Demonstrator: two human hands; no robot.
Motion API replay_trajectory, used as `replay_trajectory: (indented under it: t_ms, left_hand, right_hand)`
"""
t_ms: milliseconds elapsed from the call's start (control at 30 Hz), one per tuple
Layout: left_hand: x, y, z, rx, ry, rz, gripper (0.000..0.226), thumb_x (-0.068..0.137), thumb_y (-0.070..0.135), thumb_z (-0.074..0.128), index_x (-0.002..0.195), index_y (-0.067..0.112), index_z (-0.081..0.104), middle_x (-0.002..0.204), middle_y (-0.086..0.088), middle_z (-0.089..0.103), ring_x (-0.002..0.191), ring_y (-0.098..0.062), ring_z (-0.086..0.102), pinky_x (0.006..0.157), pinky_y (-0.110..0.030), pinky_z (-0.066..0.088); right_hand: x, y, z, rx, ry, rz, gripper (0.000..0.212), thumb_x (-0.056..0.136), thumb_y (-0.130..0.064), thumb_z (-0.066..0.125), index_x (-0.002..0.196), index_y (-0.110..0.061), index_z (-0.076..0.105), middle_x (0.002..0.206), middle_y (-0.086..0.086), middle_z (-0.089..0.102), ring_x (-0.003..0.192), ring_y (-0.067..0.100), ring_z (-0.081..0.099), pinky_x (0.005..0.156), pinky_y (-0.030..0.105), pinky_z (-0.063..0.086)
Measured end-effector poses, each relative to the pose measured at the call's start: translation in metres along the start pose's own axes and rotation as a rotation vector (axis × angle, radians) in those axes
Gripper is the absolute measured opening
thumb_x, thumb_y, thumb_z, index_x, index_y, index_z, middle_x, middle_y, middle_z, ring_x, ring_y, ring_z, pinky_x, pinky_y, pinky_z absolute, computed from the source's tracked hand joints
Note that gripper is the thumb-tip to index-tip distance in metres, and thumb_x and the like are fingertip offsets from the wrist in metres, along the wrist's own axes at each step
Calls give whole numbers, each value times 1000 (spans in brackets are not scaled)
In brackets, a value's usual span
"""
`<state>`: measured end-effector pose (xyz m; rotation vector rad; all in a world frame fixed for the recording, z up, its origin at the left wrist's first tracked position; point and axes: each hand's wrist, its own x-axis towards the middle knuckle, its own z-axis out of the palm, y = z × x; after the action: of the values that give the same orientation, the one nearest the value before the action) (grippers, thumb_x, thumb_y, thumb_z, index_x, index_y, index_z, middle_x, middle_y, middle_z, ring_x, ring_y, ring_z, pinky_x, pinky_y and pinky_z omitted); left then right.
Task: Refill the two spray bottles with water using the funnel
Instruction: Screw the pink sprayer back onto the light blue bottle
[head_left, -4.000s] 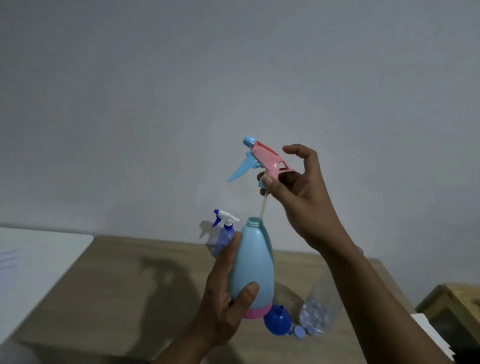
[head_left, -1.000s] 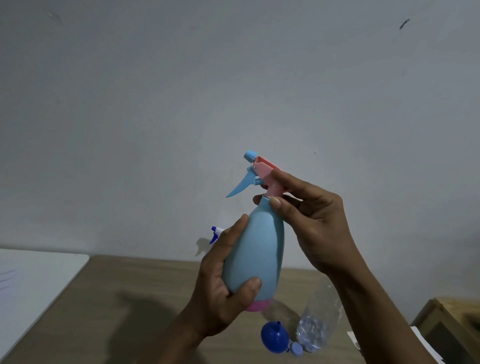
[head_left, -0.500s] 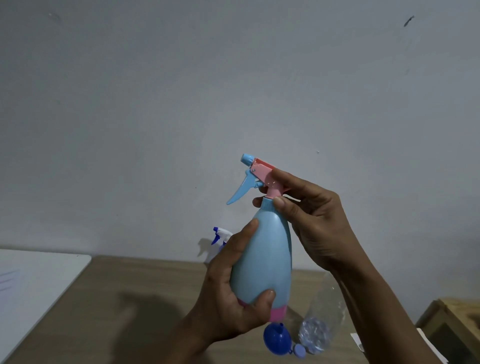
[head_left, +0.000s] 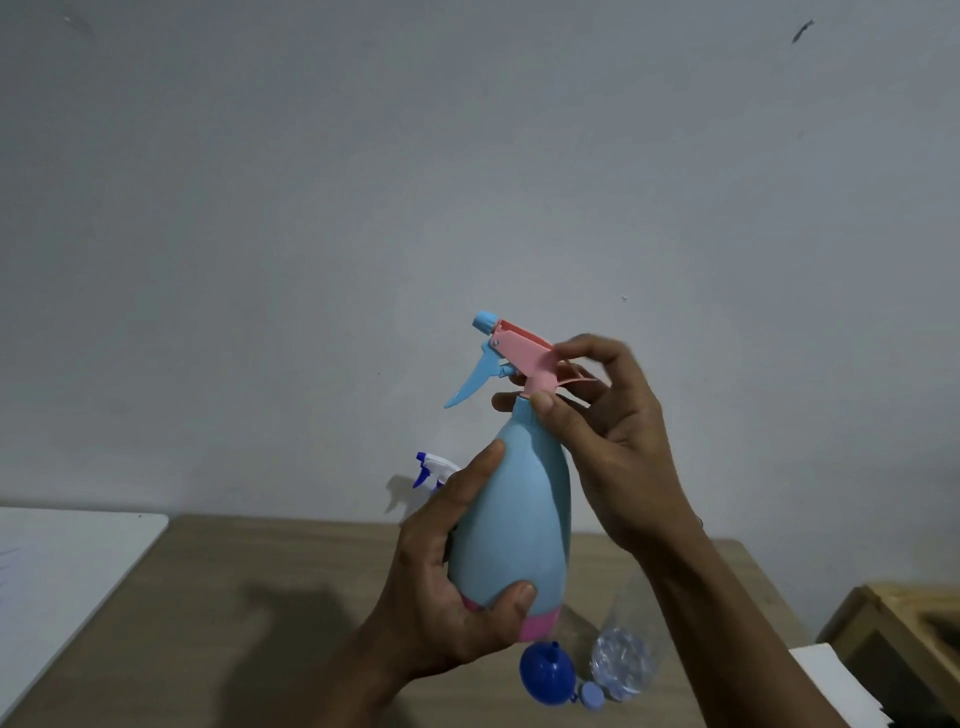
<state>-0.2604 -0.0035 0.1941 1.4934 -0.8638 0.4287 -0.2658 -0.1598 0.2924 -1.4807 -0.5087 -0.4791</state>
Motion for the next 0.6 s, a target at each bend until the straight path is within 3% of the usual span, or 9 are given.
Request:
replay_trajectory:
  t_ms: [67, 167, 233, 333, 400, 500, 600]
  left_hand:
    - [-2, -3, 2, -41, 3, -33, 88, 67, 33, 74, 144, 45, 33, 142, 17, 46, 123, -16, 57, 82, -24, 57]
    - [-8, -14, 5, -143, -2, -113, 84, 61, 32, 79, 134, 33, 37, 128, 5, 56, 112, -29, 63, 72, -31, 58]
    - [-14, -23, 6, -147, -2, -149, 79, 59, 39, 83, 126, 31, 41, 121, 3, 58, 107, -33, 64, 67, -33, 59]
    - [-23, -38, 6, -110, 18, -197, 75, 56, 41, 84, 121, 34, 48, 120, 3, 60, 107, -33, 65, 64, -42, 62]
    - [-33, -51, 7, -105, 31, -249, 72, 54, 41, 84, 118, 39, 51, 117, 6, 61, 105, -29, 65, 63, -37, 61]
    - [-58, -84, 7, -169, 84, -392, 74, 49, 41, 90, 114, 40, 53, 111, 5, 62, 96, -28, 67, 62, -36, 58]
    - [-95, -138, 0, -101, 174, -575, 72, 50, 45, 88, 112, 47, 53, 106, 9, 64, 89, -23, 66, 67, -40, 56]
  right_hand:
    - [-1, 8, 3, 28, 67, 33, 43, 88, -14, 66, 121, -23, 40, 115, 17, 71, 97, 34, 73, 85, 43, 60]
    - [-1, 20, 6, -61, 112, 157, 45, 86, -34, 76, 126, -30, 55, 111, 3, 74, 101, 30, 70, 89, 50, 56]
    - [-3, 29, 3, -39, 61, 275, 40, 84, -44, 67, 121, -29, 65, 115, 2, 73, 108, 27, 69, 90, 49, 56]
    - [-9, 41, -4, 58, -17, 412, 44, 90, -42, 50, 125, -19, 64, 120, 3, 73, 111, 22, 70, 87, 36, 58]
    - [-15, 50, -8, 64, -36, 419, 37, 95, -39, 51, 124, -19, 63, 118, 6, 73, 104, 28, 72, 89, 40, 59]
    - [-27, 76, -12, -82, 17, 445, 33, 94, -44, 52, 117, -23, 63, 113, 3, 74, 81, 32, 72, 81, 50, 58]
    - [-49, 115, -18, -258, 36, 564, 33, 97, -48, 47, 114, -24, 63, 109, -3, 74, 74, 28, 73, 80, 47, 59]
